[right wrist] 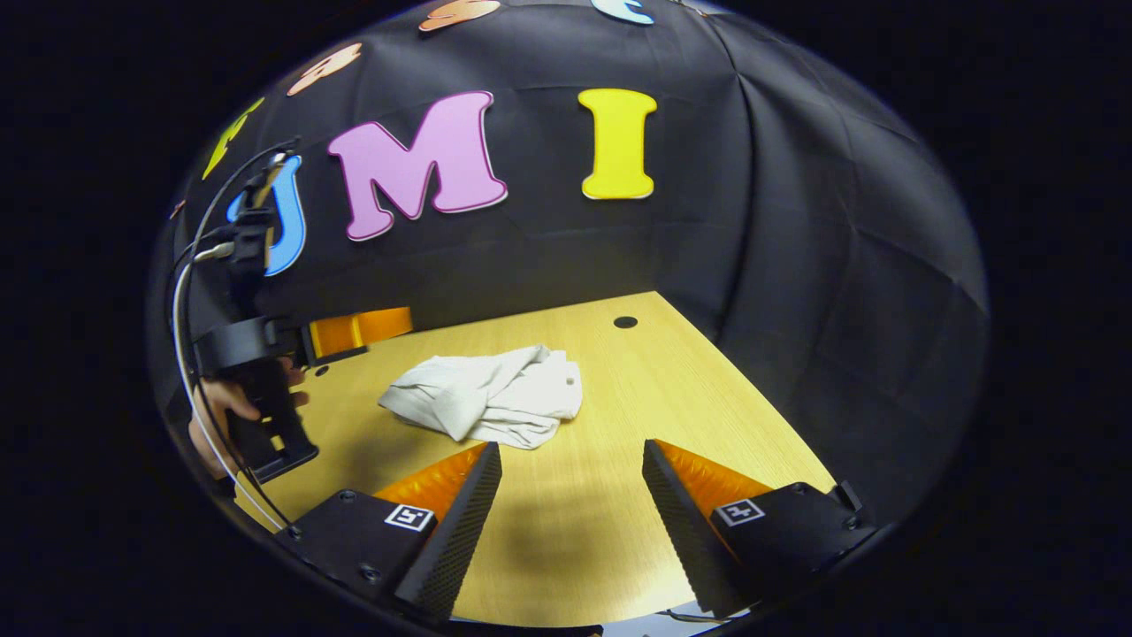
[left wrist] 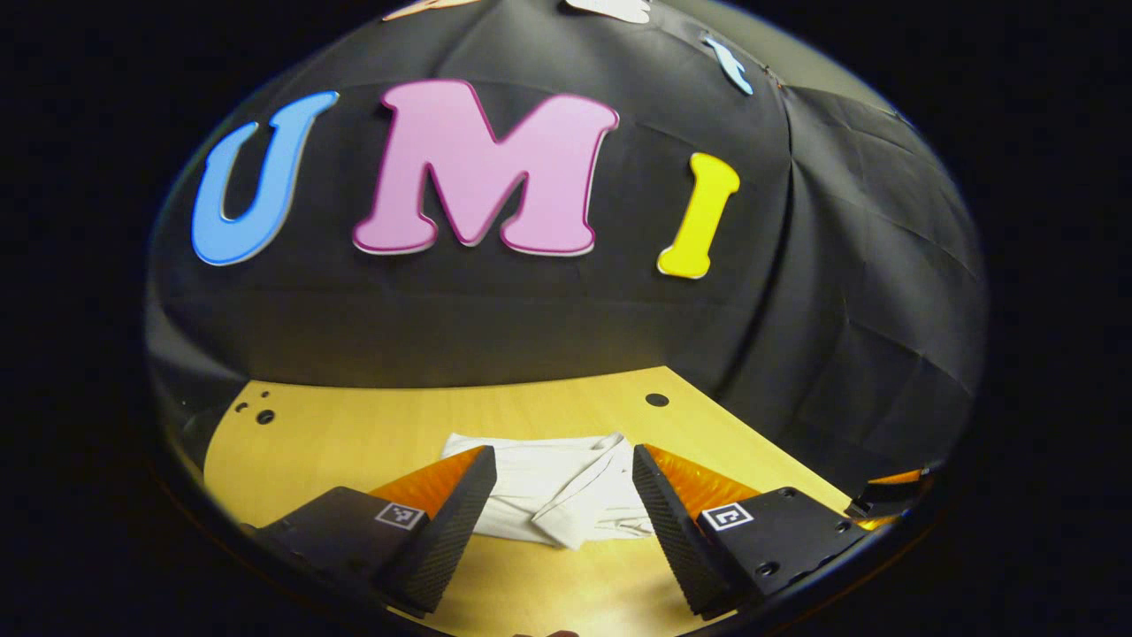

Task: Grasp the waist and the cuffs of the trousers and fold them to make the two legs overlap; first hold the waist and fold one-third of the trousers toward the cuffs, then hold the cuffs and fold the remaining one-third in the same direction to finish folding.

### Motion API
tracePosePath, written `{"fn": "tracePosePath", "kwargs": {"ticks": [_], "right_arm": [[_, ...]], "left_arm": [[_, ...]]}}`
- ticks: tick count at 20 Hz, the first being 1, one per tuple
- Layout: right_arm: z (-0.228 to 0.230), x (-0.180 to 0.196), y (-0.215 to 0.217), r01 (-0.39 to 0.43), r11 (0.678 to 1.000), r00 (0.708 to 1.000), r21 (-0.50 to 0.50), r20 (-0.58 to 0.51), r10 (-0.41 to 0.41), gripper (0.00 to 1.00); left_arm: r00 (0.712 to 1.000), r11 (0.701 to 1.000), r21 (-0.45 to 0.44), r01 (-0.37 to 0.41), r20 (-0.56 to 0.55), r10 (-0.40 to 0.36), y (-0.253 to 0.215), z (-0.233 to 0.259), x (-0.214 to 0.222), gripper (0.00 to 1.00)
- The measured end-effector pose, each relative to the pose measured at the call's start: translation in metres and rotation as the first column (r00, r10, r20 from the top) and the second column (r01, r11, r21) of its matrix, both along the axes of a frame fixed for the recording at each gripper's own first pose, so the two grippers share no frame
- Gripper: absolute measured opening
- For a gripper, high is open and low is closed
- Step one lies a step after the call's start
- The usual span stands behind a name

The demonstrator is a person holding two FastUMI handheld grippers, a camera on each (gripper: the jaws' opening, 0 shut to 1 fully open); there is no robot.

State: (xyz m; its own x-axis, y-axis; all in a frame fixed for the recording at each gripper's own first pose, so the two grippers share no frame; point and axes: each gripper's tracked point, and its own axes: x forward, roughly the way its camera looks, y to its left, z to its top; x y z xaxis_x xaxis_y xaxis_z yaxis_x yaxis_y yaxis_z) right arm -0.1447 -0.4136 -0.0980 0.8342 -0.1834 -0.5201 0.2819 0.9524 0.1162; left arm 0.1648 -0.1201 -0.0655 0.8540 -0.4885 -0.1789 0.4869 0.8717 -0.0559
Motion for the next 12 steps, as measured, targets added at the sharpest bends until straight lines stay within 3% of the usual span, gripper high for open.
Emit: {"fn": "tracePosePath", "kwargs": {"ticks": [4, 8, 12], "right_arm": [[0.036, -0.003, 0.039, -0.050, 0.999, 0.997, -0.015, 0.064, 0.051, 0.99], [0.080, -0.010, 0.072, -0.075, 0.997, 0.982, -0.016, 0.170, 0.077, 0.99], [0.119, -0.032, 0.103, -0.071, 0.997, 0.954, 0.036, 0.293, 0.058, 0.99]], "left_arm": [[0.993, 0.997, -0.021, -0.068, 0.092, 0.069, 0.075, 0.032, -0.073, 0.98], [0.967, 0.982, -0.090, -0.163, 0.185, 0.177, 0.140, 0.070, -0.139, 0.98], [0.933, 0.962, -0.128, -0.240, 0.245, 0.265, 0.195, 0.077, -0.191, 0.97]]}}
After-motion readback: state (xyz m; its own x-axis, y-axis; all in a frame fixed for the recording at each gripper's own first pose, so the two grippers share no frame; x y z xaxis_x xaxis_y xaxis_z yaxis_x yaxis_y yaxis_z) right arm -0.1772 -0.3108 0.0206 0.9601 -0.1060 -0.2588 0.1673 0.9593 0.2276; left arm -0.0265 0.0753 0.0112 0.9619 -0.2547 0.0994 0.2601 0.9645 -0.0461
